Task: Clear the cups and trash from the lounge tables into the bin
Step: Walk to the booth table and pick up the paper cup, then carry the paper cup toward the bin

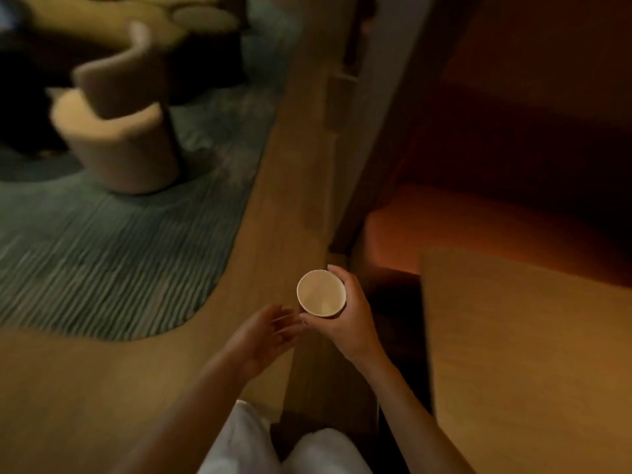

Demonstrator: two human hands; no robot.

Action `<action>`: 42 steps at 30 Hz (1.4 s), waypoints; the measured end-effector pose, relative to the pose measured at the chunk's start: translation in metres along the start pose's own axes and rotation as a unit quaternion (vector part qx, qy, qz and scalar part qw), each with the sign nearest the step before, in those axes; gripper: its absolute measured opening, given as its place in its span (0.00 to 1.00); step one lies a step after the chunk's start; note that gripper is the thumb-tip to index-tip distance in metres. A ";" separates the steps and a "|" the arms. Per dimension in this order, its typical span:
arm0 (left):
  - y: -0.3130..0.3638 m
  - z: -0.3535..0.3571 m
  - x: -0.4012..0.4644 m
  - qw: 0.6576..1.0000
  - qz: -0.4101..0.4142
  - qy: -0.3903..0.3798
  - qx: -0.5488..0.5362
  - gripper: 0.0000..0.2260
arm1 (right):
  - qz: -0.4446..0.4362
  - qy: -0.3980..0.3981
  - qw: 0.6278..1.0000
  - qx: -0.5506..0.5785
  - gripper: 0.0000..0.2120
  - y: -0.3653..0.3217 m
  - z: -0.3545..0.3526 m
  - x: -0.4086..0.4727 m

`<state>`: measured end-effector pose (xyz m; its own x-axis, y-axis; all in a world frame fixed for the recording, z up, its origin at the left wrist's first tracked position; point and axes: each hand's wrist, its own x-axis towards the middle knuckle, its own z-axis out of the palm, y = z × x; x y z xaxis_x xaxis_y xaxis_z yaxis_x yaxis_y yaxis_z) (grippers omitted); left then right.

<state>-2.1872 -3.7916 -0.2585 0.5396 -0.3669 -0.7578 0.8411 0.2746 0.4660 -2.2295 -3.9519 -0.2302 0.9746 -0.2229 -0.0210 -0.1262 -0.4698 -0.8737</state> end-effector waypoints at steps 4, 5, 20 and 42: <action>0.025 -0.110 -0.034 0.990 0.028 0.063 -0.125 0.14 | -0.024 -0.151 0.988 0.016 0.41 -0.041 0.104 0.019; 0.031 -0.138 -0.044 0.984 0.033 0.077 -0.157 0.14 | -0.027 -0.184 0.982 0.020 0.41 -0.053 0.133 0.022; 0.191 -0.436 -0.179 0.838 0.174 0.232 -0.462 0.13 | -0.206 -0.428 0.879 0.032 0.42 -0.286 0.511 0.076; 0.570 -0.767 -0.157 0.707 0.292 0.264 -0.587 0.14 | -0.258 -0.569 0.775 0.096 0.40 -0.544 0.956 0.329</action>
<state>-1.8206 -2.8959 -0.2239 0.4329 0.4124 -0.8016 -0.2976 0.9047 0.3048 -1.6631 -2.9528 -0.2260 0.4328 0.9007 0.0365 0.2579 -0.0849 -0.9624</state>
